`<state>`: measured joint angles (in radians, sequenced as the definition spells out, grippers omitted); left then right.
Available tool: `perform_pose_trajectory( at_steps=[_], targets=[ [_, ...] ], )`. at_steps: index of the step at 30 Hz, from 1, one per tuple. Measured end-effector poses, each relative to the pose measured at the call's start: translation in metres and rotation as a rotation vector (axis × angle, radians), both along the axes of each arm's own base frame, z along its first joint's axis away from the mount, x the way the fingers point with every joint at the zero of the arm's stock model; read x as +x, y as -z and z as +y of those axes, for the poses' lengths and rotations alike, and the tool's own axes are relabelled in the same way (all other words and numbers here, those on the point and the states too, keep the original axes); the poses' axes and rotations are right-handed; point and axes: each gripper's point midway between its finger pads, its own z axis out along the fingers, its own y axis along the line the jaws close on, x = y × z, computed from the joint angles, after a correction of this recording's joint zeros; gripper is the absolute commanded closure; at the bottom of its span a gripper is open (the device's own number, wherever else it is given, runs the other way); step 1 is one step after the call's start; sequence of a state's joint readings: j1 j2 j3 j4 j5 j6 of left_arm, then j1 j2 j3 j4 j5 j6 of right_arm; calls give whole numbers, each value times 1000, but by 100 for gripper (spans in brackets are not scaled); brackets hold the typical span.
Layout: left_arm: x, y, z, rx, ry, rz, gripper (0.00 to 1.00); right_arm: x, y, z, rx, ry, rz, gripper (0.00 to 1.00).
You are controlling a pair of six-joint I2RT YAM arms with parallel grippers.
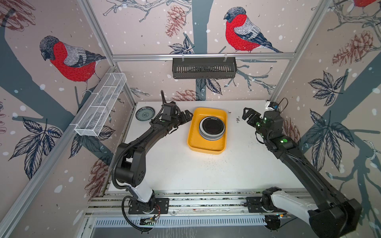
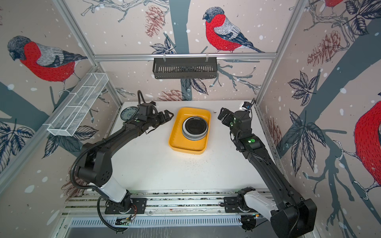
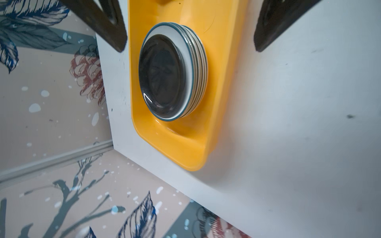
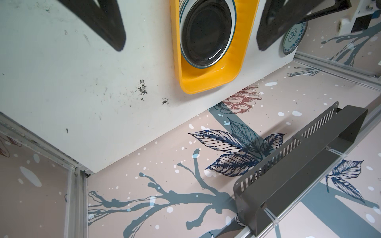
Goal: Place the plates into the plastic bin on the countertop
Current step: Place the plate in the plastic bin, then pick up the plate from the top-left of the table.
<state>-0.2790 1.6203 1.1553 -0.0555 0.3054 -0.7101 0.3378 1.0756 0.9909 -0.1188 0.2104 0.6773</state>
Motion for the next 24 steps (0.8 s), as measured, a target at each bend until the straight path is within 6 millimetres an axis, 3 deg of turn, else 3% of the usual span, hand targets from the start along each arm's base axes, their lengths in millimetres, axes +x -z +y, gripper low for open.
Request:
perform_pose_trajectory(
  at_steps=[6, 15, 20, 24],
  targets=[
    [-32, -7, 46, -18, -134, -39, 4, 3, 5, 32, -4, -71, 9, 0],
    [-77, 12, 124, -68, -349, -65, 4, -13, 5, 98, -3, -206, -11, 0],
    [-93, 26, 149, -103, -406, -48, 4, -20, 14, 122, -6, -239, 7, 0],
    [-97, 39, 158, -143, -430, -24, 4, -15, 11, 133, -4, -248, -5, 0]
  ],
)
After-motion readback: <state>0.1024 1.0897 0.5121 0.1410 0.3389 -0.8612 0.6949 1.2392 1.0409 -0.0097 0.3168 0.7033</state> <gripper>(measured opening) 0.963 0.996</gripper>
